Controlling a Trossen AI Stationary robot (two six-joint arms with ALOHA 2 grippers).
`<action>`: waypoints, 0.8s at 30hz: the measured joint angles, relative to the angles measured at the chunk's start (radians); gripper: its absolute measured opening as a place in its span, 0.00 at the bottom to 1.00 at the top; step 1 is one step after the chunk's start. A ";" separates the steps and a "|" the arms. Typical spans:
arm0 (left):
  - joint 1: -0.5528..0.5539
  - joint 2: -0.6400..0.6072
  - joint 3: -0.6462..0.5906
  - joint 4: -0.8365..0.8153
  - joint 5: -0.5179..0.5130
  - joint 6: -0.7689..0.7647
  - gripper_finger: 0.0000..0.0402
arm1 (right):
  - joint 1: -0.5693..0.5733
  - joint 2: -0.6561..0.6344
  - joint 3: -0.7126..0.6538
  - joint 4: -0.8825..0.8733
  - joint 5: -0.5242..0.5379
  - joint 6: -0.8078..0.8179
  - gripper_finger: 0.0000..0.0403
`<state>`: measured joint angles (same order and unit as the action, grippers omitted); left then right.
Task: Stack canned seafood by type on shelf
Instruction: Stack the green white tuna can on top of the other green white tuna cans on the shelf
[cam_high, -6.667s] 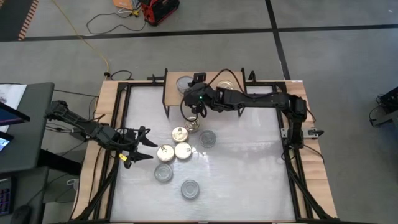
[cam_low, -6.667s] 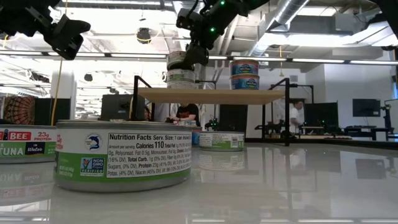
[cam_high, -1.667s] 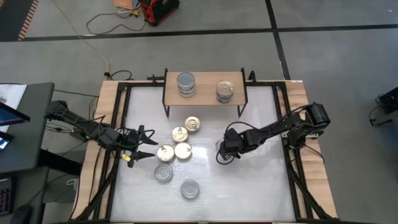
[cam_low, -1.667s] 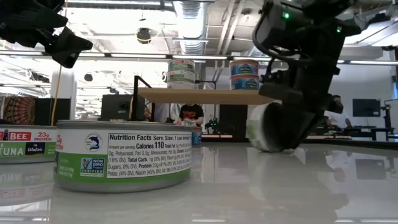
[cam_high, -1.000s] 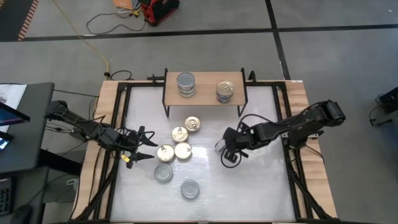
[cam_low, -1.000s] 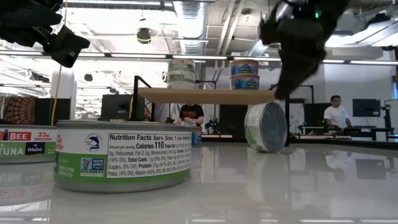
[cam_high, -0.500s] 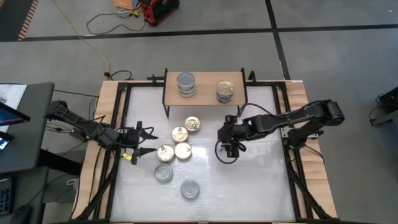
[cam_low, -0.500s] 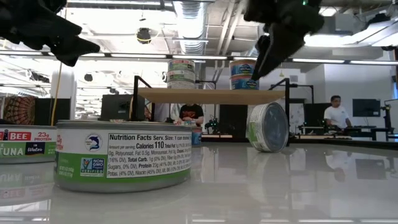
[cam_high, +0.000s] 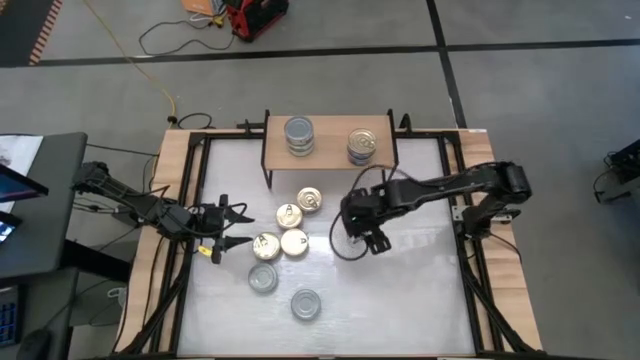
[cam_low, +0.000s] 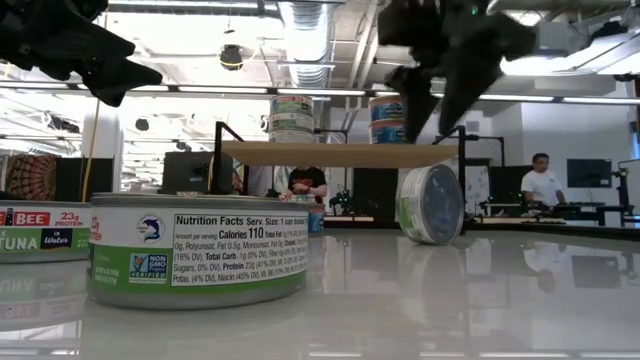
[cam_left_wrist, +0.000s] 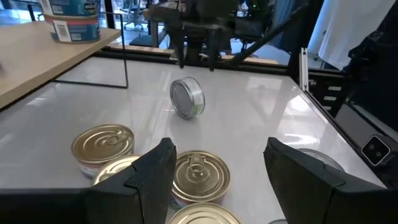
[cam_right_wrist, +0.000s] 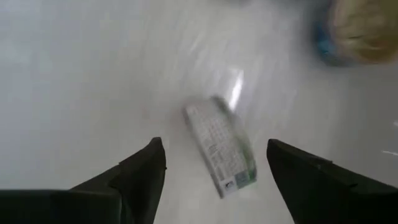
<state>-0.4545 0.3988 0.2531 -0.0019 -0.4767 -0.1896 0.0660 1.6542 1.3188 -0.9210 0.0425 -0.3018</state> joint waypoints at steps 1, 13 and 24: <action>0.000 0.000 0.000 -0.001 0.000 -0.007 0.58 | 0.006 0.027 0.019 -0.026 0.000 -0.033 0.77; 0.000 0.000 0.000 -0.010 0.098 -0.070 0.58 | 0.024 0.214 0.126 -0.143 0.074 -0.255 0.66; 0.000 0.000 0.000 -0.010 0.150 -0.056 0.58 | 0.025 0.212 0.126 -0.138 0.087 -0.220 0.39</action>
<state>-0.4549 0.3992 0.2531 -0.0116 -0.3267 -0.2453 0.0910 1.8664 1.4445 -1.0592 0.1291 -0.5221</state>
